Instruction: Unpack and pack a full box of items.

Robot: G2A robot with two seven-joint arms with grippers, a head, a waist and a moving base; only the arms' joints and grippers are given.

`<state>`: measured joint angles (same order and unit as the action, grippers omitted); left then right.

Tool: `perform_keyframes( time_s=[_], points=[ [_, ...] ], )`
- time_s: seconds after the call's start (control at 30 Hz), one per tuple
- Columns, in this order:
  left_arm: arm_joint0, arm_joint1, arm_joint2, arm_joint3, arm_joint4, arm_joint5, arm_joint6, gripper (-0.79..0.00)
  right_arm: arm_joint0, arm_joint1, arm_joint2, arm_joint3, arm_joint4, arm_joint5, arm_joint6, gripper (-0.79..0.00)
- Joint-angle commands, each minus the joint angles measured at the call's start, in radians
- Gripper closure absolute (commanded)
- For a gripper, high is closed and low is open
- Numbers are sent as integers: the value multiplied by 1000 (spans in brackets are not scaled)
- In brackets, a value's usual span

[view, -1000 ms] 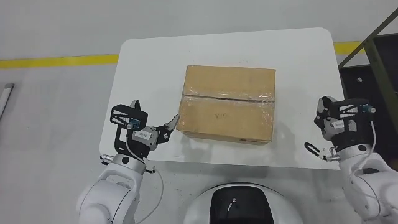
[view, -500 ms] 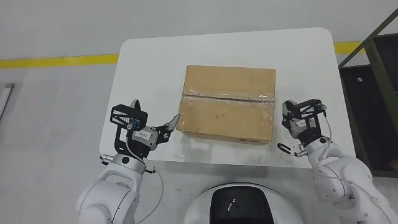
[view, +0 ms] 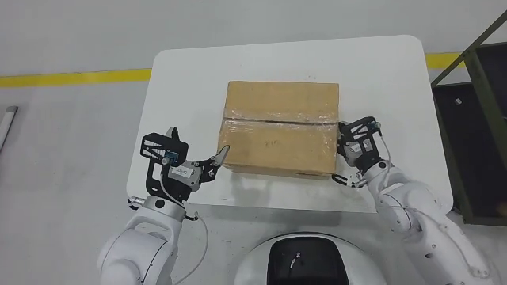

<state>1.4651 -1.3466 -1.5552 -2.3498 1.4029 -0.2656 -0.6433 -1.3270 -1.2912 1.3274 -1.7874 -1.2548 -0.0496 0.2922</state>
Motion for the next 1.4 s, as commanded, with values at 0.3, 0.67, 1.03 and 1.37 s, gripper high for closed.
perform_keyframes(
  time_s=[0.3,0.67,1.03,1.37],
  points=[
    [-56,8,53,0,4,-83,51,-785,-104,15,96,-164,-133,38,-28,0],
    [-293,-3,345,80,-94,-144,-84,-785,-281,29,235,-295,-135,19,-45,0],
    [-293,-3,345,80,-94,-144,-84,-785,-350,28,272,-341,-98,28,-67,0],
    [-366,-6,398,198,-68,-173,-8,-785,-379,28,286,-344,-87,19,-78,0]
  ],
)
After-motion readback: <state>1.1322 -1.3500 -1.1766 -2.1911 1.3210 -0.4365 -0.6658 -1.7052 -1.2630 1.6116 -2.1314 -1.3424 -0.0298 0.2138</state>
